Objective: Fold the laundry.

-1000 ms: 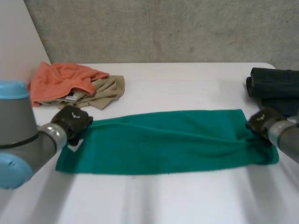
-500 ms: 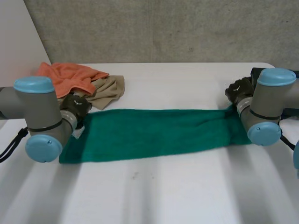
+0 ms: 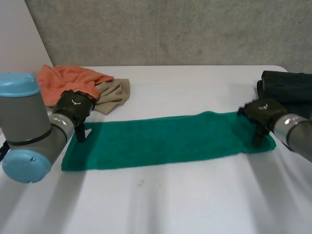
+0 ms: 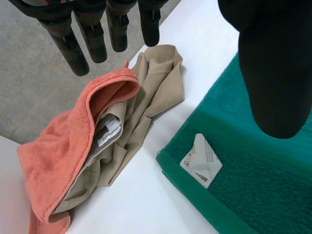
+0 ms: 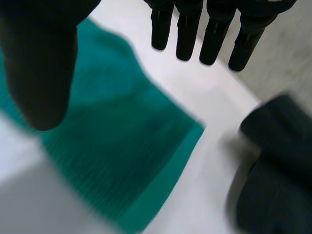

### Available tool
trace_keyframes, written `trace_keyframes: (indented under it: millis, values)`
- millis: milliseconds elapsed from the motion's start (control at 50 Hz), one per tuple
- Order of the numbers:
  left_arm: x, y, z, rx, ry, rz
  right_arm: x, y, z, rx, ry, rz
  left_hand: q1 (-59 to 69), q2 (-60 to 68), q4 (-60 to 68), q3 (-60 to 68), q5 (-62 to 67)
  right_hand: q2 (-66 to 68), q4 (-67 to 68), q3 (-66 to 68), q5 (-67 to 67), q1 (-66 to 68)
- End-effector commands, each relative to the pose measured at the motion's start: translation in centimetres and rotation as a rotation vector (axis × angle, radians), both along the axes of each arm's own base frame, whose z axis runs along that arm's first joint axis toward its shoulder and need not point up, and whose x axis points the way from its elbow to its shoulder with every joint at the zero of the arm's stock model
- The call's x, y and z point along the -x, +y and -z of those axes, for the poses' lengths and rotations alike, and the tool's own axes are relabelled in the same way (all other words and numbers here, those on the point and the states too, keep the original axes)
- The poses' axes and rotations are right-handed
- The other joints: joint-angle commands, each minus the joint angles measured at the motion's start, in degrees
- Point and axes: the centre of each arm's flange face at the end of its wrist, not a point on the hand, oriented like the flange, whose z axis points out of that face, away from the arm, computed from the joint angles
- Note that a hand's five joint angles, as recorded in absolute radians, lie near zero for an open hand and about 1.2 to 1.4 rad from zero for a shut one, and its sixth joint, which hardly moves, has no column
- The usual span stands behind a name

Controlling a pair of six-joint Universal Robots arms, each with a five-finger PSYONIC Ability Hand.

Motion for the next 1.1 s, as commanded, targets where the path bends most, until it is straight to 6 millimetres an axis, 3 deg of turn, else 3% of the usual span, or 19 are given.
trace_keyframes:
  millis: [20,180,220,240,280,340,440,540,580,620,720,740,760,780,820,860,900,1000,1100]
  values:
    - [-0.2,1.1,0.3,0.005,0.01,0.006,2.8,-0.3,2.8,-0.069,0.009,0.059,-1.2,-1.9,-1.7,-2.2,-3.0,9.0,8.8,9.0,8.5,9.2]
    - [-0.2,0.9,0.5,0.031,0.022,0.01,3.5,-2.1,5.7,-0.041,0.02,0.084,-1.2,-1.9,-1.7,-2.2,-3.0,24.4,24.3,24.4,23.9,24.6]
    - [-0.1,1.0,0.5,0.03,0.022,0.012,3.6,-2.2,6.3,-0.054,0.02,0.086,-1.2,-1.9,-1.7,-2.2,-3.0,38.3,38.2,38.3,37.8,38.5]
    - [-0.1,1.0,0.5,0.03,0.022,0.014,3.6,-2.4,6.7,-0.055,0.028,0.088,-1.2,-1.9,-1.7,-2.2,-3.0,58.5,58.4,58.5,58.0,58.7]
    - [-0.1,1.2,0.4,0.03,0.022,0.015,3.9,-2.6,6.6,-0.051,0.043,0.098,-1.2,-1.9,-1.7,-2.2,-3.0,58.7,58.6,58.7,58.2,58.9]
    - [-0.2,1.4,0.0,0.039,0.025,0.014,6.0,-2.9,6.7,-0.033,0.09,0.17,-1.2,-1.9,-1.7,-2.2,-3.0,58.7,58.6,58.7,58.2,58.9]
    - [-0.4,1.9,-1.1,0.066,0.034,0.014,10.5,-3.3,2.3,0.134,0.247,0.259,-1.2,-1.9,-1.7,-2.2,-3.0,58.7,58.6,58.7,58.2,58.9]
    - [-0.7,2.5,-2.2,0.091,0.041,0.014,13.4,-3.6,1.0,0.194,0.441,0.267,-1.2,-1.9,-1.7,-2.2,-3.0,58.7,58.6,58.7,58.2,58.9]
    - [-0.8,2.8,-2.5,0.095,0.044,0.012,13.4,-3.7,0.9,0.204,0.481,0.257,-1.2,-1.9,-1.7,-2.2,-3.0,58.7,58.6,58.7,58.2,58.9]
    - [-0.9,3.0,-2.5,0.096,0.043,0.013,10.5,-3.2,0.3,0.24,0.468,0.191,-1.2,-1.9,-1.7,-2.2,-3.0,58.7,58.6,58.7,58.2,58.9]
    - [-1.1,3.5,-2.8,0.098,0.045,0.012,0.7,-0.4,-1.2,0.384,0.391,-0.059,-1.2,-1.9,-1.7,-2.2,-3.0,58.7,58.6,58.7,58.2,58.9]
    - [-1.2,3.5,-2.8,0.1,0.045,0.009,-2.3,1.0,-1.6,0.437,0.363,-0.144,-1.2,-1.9,-1.7,-2.2,-3.0,58.7,58.6,58.7,58.2,58.9]
    - [-1.2,3.6,-2.9,0.101,0.047,0.009,-3.4,1.7,-1.7,0.458,0.351,-0.18,-1.2,-1.9,-1.7,-2.2,-3.0,58.7,58.6,58.7,58.2,58.9]
    - [-1.2,3.6,-2.8,0.099,0.047,0.009,-6.6,3.6,-2.0,0.522,0.311,-0.288,-1.2,-1.9,-1.7,-2.2,-3.0,58.7,58.6,58.7,58.2,58.9]
    - [-1.2,3.8,-2.9,0.099,0.046,0.009,-9.5,5.7,-2.1,0.574,0.267,-0.4,-1.2,-1.9,-1.7,-2.2,-3.0,58.7,58.6,58.7,58.2,58.9]
    - [-1.3,4.0,-2.8,0.095,0.045,0.007,-13.4,9.4,-1.9,0.644,0.206,-0.575,-1.2,-1.9,-1.7,-2.2,-3.0,58.7,58.6,58.7,58.2,58.9]
    - [-1.3,4.1,-2.7,0.092,0.044,0.009,-16.2,12.1,-0.1,0.655,0.161,-0.716,-1.2,-1.9,-1.7,-2.2,-3.0,58.7,58.6,58.7,58.2,58.9]
    - [-1.2,4.5,-2.3,0.081,0.042,0.016,-21.0,17.3,4.5,0.635,0.098,-0.946,-1.2,-1.9,-1.7,-2.2,-3.0,58.7,58.6,58.7,58.2,58.9]
    - [-1.0,4.6,-2.2,0.072,0.064,0.016,-22.2,18.9,7.0,0.599,0.112,-0.993,-1.2,-1.9,-1.7,-2.2,-3.0,58.7,58.6,58.7,58.2,58.9]
